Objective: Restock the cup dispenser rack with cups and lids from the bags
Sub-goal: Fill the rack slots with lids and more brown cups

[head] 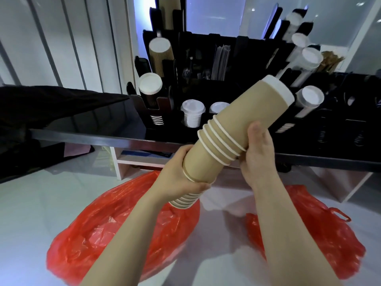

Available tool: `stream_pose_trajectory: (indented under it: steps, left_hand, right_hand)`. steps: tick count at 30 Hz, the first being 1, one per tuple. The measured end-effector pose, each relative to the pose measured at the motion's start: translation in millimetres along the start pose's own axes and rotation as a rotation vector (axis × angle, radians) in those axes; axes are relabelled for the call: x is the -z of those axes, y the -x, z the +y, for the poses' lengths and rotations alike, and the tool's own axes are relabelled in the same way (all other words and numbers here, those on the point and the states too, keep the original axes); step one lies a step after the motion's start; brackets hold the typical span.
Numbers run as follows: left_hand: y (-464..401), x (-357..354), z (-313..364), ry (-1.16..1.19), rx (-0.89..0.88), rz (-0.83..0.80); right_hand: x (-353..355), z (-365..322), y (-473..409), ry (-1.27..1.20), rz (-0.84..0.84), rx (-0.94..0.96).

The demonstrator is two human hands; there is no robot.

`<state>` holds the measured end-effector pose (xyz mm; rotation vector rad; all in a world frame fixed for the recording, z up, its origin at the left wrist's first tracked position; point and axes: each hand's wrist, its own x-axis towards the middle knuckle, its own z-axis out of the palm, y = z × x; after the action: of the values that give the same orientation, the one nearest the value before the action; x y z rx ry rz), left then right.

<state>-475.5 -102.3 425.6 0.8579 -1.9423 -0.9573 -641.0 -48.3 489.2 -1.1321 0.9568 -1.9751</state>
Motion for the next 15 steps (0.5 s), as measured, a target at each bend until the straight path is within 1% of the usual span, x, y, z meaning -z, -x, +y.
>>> stream_pose_trajectory:
  steps: [2, 4, 7, 11, 15]
  left_hand:
    - [-7, 17, 4, -0.042, -0.043, 0.028]
    - [-13, 39, 11, -0.088, -0.077, 0.070]
    - [-21, 79, 28, -0.078, -0.109, 0.185]
    - [-31, 131, 56, -0.014, -0.177, 0.308]
    - [-41, 175, 82, 0.018, -0.236, 0.366]
  right_hand:
    - [-10, -6, -13, -0.092, 0.018, 0.029]
    - [-22, -15, -27, -0.225, -0.011, 0.045]
    - [-48, -34, -47, -0.378, -0.025, 0.034]
    - [-91, -58, -72, -0.425, -0.028, 0.034]
    - [-132, -72, -92, -0.458, -0.063, -0.001]
